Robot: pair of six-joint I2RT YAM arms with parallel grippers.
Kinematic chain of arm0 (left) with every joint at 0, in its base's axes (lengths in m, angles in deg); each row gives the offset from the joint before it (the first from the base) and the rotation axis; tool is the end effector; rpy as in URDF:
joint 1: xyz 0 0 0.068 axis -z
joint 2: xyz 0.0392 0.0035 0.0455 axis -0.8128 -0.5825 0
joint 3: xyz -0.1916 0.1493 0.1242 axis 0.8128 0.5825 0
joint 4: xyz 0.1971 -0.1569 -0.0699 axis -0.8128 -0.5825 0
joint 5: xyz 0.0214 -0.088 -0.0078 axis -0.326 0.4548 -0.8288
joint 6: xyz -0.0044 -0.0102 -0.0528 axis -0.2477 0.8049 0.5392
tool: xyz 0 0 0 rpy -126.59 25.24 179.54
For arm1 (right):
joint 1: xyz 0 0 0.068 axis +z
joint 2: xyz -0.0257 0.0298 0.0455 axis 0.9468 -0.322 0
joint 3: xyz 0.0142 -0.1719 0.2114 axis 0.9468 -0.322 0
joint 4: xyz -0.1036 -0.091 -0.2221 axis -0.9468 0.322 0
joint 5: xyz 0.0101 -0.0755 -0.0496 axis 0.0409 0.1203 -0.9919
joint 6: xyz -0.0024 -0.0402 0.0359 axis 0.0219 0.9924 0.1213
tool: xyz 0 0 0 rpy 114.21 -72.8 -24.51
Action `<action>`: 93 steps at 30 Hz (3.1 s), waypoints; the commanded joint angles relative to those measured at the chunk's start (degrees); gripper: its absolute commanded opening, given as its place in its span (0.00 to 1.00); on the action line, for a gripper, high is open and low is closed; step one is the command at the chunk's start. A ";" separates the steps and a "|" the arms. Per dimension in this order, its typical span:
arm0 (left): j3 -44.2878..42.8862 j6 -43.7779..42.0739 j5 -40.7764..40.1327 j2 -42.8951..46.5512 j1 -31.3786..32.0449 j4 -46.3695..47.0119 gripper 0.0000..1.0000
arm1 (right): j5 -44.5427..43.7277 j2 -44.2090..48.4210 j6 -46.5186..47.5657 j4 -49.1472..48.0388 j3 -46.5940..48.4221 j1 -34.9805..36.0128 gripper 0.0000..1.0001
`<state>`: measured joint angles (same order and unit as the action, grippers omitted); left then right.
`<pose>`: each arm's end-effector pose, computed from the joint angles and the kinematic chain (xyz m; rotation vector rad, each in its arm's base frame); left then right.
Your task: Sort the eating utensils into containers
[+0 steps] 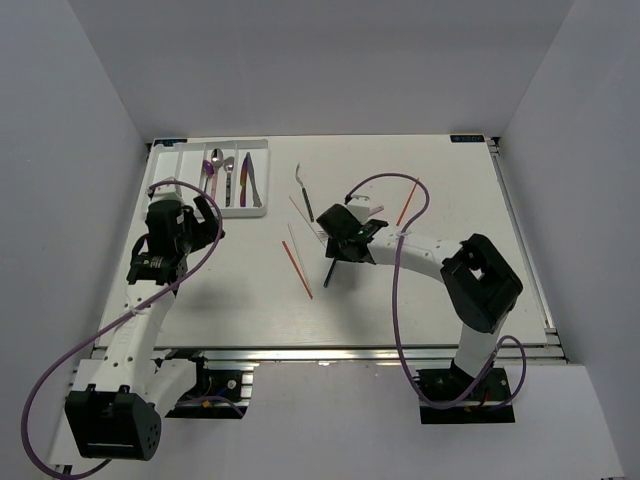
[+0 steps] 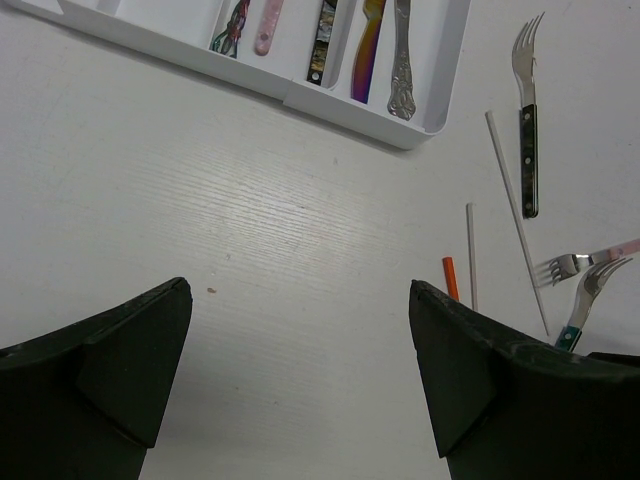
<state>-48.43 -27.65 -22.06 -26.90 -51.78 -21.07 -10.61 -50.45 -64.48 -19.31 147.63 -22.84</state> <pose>0.2106 -0.0054 0.2931 -0.4225 2.1131 -0.1228 0.2623 0.2701 0.1917 0.1423 2.3946 0.1321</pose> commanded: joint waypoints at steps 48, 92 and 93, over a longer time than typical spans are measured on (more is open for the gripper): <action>3.74 27.61 24.74 -12.80 29.31 36.22 0.96 | 41.78 26.31 18.41 -38.04 -15.88 1.19 0.00; -0.03 23.75 14.19 -9.20 29.40 27.43 0.31 | 41.17 22.89 13.12 -44.72 -13.08 1.19 0.00; -0.47 23.57 14.19 -9.64 29.40 27.34 0.24 | 41.35 22.62 13.21 -44.72 -12.72 1.19 0.00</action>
<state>-46.18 -3.43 -9.63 -35.91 -22.32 5.05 29.52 -27.26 -51.95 -59.22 131.42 -21.86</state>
